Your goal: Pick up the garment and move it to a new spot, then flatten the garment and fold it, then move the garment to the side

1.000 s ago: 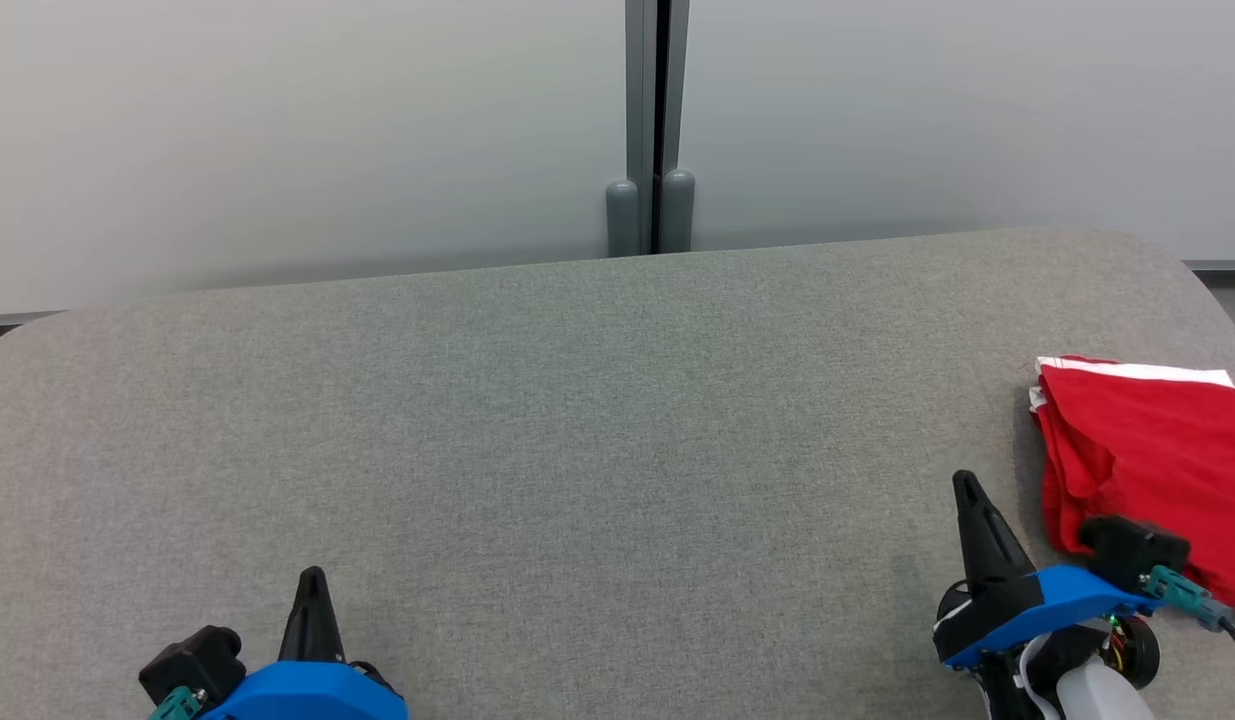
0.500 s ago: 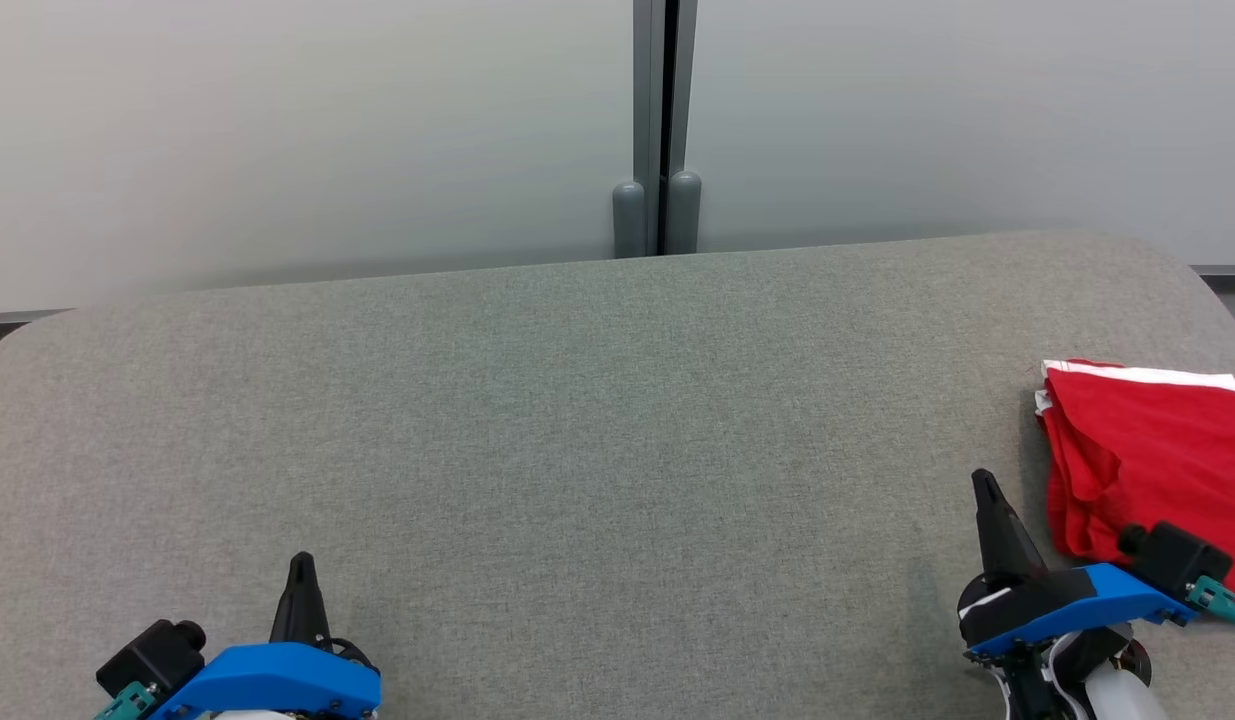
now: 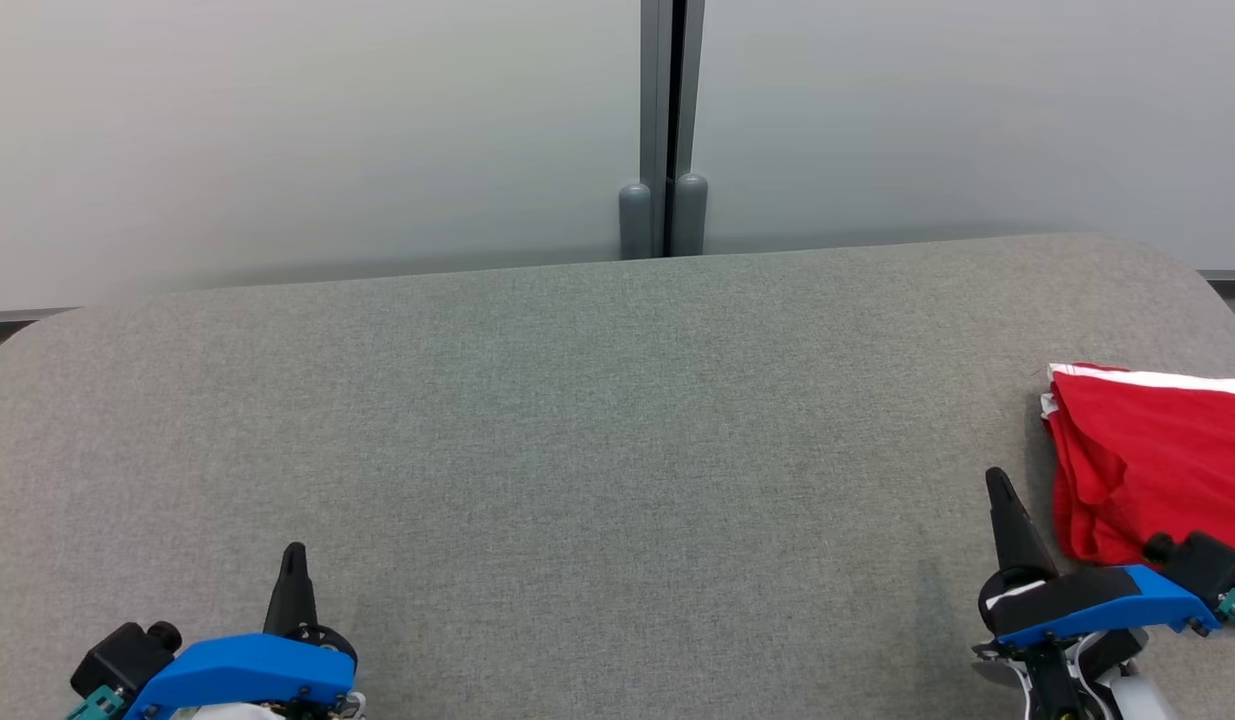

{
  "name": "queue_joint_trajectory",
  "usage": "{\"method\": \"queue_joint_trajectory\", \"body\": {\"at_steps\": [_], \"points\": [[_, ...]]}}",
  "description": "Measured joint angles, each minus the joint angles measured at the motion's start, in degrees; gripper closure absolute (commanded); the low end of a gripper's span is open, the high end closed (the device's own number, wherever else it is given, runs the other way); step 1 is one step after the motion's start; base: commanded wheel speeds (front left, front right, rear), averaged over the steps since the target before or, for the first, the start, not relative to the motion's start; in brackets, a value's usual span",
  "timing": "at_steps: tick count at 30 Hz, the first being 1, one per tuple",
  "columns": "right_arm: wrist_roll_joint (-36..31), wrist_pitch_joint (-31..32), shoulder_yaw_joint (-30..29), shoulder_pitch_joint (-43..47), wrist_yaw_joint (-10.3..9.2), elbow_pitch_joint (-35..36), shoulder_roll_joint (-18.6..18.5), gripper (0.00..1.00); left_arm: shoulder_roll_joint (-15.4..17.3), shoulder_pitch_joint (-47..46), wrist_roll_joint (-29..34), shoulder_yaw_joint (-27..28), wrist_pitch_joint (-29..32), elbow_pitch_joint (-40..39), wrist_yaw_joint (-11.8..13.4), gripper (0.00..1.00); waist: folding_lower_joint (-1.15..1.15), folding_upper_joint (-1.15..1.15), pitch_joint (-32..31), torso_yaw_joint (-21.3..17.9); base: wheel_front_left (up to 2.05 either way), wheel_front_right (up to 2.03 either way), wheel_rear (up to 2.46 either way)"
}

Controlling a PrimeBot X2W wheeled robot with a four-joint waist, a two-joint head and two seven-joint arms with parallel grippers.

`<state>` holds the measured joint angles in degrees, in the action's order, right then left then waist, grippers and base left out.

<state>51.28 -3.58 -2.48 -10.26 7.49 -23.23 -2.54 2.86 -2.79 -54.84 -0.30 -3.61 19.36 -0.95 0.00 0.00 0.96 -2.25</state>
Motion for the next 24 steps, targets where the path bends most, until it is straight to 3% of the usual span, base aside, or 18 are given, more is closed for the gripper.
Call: {"method": "queue_joint_trajectory", "body": {"at_steps": [24], "points": [[15.5,3.8,-1.6,1.3,-0.01,3.5,0.0,1.0,0.0,-1.2,-14.2,2.7,3.9,-2.0,-2.4,1.0,0.0,0.0,-0.2,0.7,0.0,0.0,0.0]]}}
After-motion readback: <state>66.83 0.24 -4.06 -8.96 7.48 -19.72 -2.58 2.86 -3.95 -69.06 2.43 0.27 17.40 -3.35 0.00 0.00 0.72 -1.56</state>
